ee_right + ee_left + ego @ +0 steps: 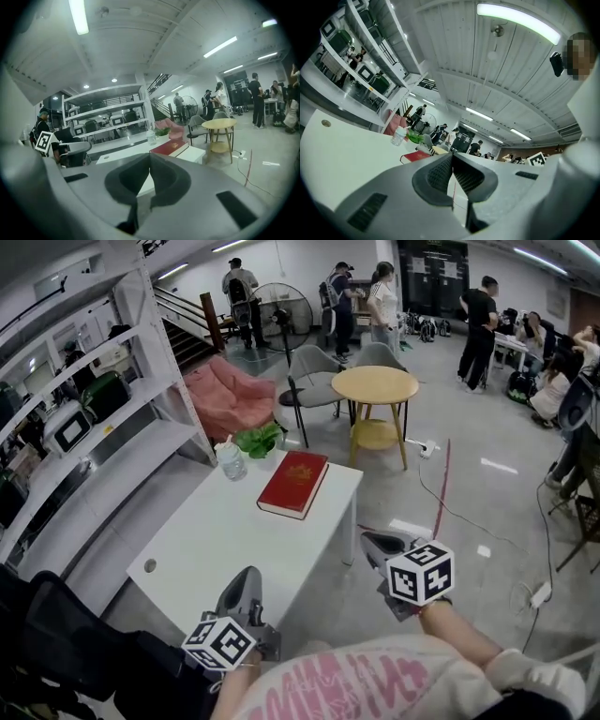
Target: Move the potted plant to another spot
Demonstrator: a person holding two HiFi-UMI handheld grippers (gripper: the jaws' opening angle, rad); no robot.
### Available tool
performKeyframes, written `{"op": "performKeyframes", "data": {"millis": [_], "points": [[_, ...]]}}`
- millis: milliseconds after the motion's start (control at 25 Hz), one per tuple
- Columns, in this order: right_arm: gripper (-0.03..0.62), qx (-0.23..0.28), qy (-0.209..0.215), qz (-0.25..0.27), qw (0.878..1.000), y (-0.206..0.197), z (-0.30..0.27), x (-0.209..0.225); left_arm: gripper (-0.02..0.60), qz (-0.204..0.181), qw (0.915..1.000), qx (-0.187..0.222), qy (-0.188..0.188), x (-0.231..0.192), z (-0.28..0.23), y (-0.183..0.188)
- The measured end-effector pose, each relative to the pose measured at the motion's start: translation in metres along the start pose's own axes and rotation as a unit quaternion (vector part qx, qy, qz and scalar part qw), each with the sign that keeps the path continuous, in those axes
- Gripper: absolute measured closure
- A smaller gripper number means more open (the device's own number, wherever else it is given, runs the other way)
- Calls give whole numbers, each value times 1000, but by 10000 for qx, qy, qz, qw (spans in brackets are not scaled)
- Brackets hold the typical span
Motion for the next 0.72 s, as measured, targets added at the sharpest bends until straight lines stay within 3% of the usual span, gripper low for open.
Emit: {"op": "performKeyframes", "data": {"millis": [200, 360, 720], "points": [[588, 259, 100, -81, 9996, 1, -13, 18, 577, 66, 9995, -307, 78, -8, -30, -12], [588, 581, 414, -298, 9970, 5, -26, 36, 578, 21, 9989, -477, -3, -14, -62, -15], [588, 373, 450, -778, 9953, 12, -74, 101, 578, -83, 9987, -500, -69, -25, -154, -5]]}}
Point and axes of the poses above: the fingertips, and each gripper's own axes: z backward along the fingers, x to its right, y out of its top, the point moved 6 cm from there along z, backward along the fingers, and after that the axes turned 11 degrees about y, right-handed, at the moved point
